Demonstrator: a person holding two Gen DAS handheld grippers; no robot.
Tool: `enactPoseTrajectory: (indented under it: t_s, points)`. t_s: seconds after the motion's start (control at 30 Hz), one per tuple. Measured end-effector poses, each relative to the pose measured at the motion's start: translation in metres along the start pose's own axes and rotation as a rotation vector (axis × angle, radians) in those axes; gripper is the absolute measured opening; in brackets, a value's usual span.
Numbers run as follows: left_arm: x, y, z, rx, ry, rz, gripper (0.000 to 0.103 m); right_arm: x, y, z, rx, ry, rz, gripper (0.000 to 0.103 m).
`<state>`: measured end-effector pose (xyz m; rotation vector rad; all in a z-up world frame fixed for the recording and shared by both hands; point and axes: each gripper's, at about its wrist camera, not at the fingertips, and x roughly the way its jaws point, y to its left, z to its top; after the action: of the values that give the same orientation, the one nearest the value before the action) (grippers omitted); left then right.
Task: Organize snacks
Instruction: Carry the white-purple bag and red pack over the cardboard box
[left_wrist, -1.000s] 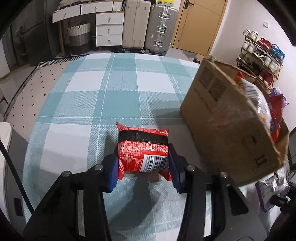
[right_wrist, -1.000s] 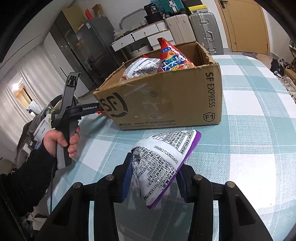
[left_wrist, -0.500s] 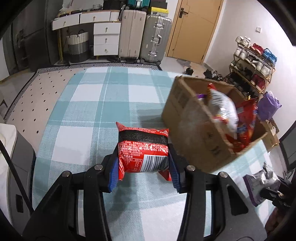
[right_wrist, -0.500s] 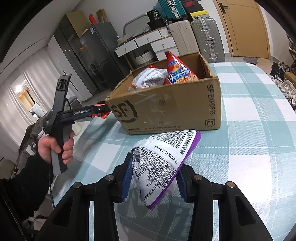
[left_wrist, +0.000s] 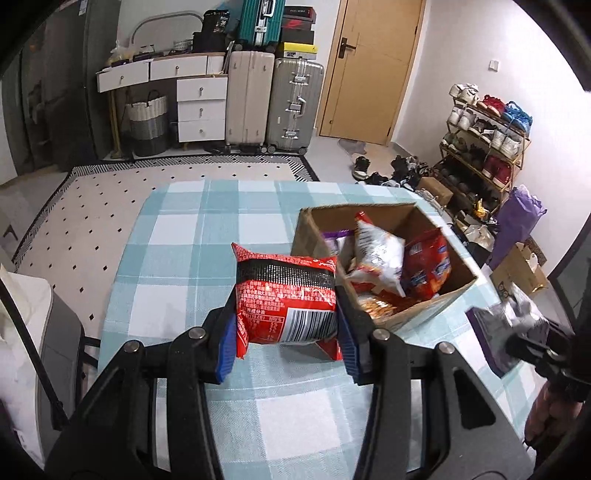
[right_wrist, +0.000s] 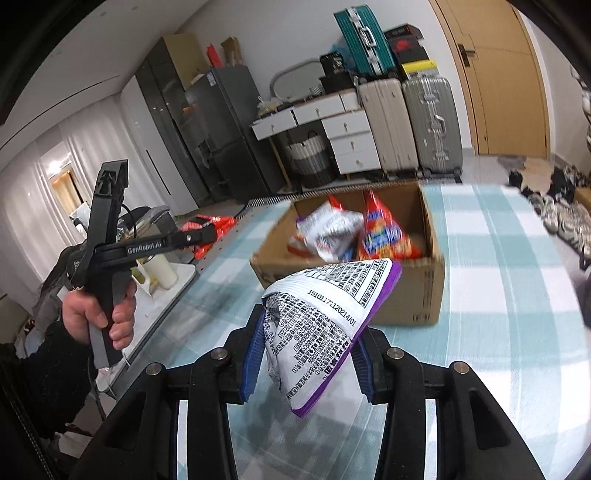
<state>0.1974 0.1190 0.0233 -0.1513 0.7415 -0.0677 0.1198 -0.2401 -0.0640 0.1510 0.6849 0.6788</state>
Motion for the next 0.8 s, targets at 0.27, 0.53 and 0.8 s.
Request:
enactPoseTrajectory:
  t_s: [0.27,0.53,0.8]
  points:
    - [-0.027,-0.030,0.017,0.034,-0.011,-0.056,0.043,-0.006,0.004,0.032,-0.035,-0.041,-0.013,0.043]
    - [-0.044,-0.059,0.041,0.075,-0.018,-0.066,0.043,-0.008,0.009,0.065,-0.100,-0.062,-0.028,0.043]
    - [-0.049,-0.092,0.060,0.105,-0.013,-0.108,0.043,-0.003,0.009,0.092,-0.155,-0.065,-0.043,0.043]
